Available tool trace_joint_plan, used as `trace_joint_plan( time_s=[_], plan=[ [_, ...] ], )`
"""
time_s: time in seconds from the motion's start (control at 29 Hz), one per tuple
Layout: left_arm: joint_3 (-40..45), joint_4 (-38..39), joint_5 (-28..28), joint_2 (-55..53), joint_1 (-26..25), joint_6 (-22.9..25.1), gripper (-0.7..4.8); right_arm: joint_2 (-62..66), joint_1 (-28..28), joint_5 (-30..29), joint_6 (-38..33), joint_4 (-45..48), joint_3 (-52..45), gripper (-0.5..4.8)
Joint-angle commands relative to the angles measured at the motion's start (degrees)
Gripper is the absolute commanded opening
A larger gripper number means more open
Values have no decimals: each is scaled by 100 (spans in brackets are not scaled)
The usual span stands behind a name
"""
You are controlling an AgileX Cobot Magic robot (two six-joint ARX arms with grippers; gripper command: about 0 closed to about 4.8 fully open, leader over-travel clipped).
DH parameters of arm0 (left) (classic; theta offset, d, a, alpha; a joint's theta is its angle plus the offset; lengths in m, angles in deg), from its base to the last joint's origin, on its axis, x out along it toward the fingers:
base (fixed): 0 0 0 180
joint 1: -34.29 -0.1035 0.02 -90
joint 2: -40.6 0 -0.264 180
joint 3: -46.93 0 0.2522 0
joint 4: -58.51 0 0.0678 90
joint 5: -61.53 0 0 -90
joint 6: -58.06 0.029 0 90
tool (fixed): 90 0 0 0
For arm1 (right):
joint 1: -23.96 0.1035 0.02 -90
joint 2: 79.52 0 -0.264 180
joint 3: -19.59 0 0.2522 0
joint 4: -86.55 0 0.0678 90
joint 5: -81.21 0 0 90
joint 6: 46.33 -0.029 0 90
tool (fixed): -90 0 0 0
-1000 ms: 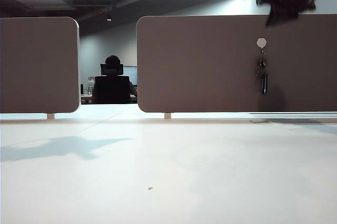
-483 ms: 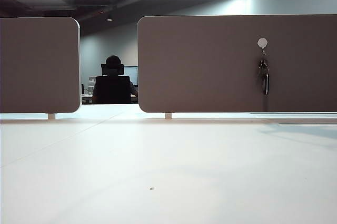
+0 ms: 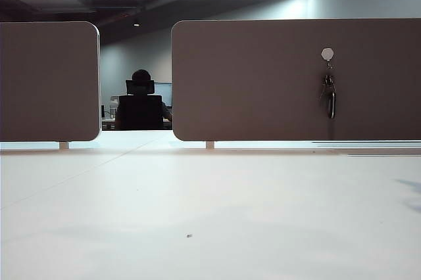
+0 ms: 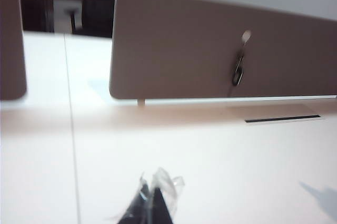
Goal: Hang the bunch of keys on the hook.
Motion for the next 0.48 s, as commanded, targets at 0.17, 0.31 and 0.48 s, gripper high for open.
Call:
trace_joint_plan(
  time_s=[0.17,0.31,0.48],
  plan=[
    [1451,-1530,238,2,2,-170,-6,-1526,-2,337,-916,1244,-2103,-4],
    [2000,-1543,236,4,2,-142,-6,-2037,-2,208,-1019,1279,-2822,-4],
    [2465,-1928,260,4,2,-295,-6,-2393,0,214,-1217,1469,-3486,-4]
  ],
)
